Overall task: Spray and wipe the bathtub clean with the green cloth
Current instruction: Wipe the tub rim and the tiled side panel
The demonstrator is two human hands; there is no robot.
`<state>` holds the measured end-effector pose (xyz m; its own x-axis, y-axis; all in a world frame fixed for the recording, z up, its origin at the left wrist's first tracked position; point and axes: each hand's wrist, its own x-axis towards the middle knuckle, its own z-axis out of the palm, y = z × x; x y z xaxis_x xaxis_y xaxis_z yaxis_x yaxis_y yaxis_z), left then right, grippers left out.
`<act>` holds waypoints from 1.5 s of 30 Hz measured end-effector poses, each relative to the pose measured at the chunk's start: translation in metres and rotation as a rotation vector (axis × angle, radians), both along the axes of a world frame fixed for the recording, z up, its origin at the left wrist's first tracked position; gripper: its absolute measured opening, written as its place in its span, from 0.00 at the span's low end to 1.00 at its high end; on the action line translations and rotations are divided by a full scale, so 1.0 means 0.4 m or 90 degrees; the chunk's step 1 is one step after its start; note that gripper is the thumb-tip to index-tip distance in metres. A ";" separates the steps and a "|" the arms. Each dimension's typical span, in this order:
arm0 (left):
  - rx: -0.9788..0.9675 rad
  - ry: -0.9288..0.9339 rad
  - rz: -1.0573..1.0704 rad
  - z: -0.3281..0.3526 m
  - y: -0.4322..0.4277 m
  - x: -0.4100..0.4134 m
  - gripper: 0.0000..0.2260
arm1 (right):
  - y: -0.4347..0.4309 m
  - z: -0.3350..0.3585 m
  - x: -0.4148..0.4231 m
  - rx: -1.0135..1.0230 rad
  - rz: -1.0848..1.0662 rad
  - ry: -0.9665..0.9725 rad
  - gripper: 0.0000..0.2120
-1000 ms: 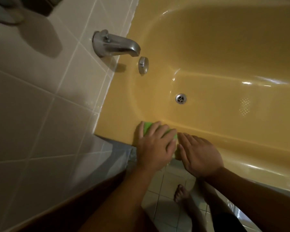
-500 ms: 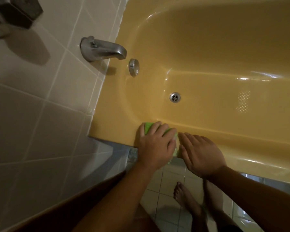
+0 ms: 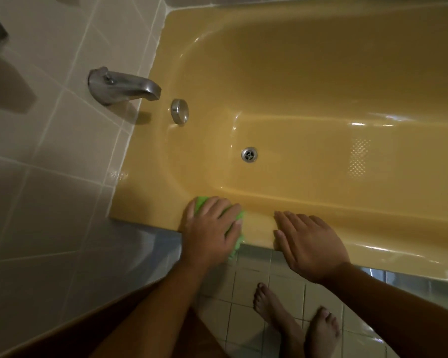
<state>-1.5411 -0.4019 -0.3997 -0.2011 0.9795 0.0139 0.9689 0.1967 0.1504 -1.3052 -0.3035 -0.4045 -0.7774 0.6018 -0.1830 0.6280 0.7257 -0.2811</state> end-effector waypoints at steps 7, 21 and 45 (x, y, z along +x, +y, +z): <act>0.000 -0.006 0.122 -0.006 0.054 0.209 0.15 | 0.002 -0.016 0.065 0.020 0.008 -0.016 0.28; 0.012 -0.022 0.204 -0.009 0.096 0.392 0.15 | 0.042 -0.022 0.290 0.061 -0.042 -0.005 0.27; -0.007 0.017 0.113 0.004 0.128 0.494 0.16 | 0.102 -0.033 0.593 0.092 -0.126 0.033 0.24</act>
<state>-1.3435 -0.3507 -0.3980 -0.3712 0.9285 0.0112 0.9220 0.3672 0.1226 -1.0678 -0.2628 -0.4178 -0.6478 0.7604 -0.0461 0.7493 0.6250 -0.2191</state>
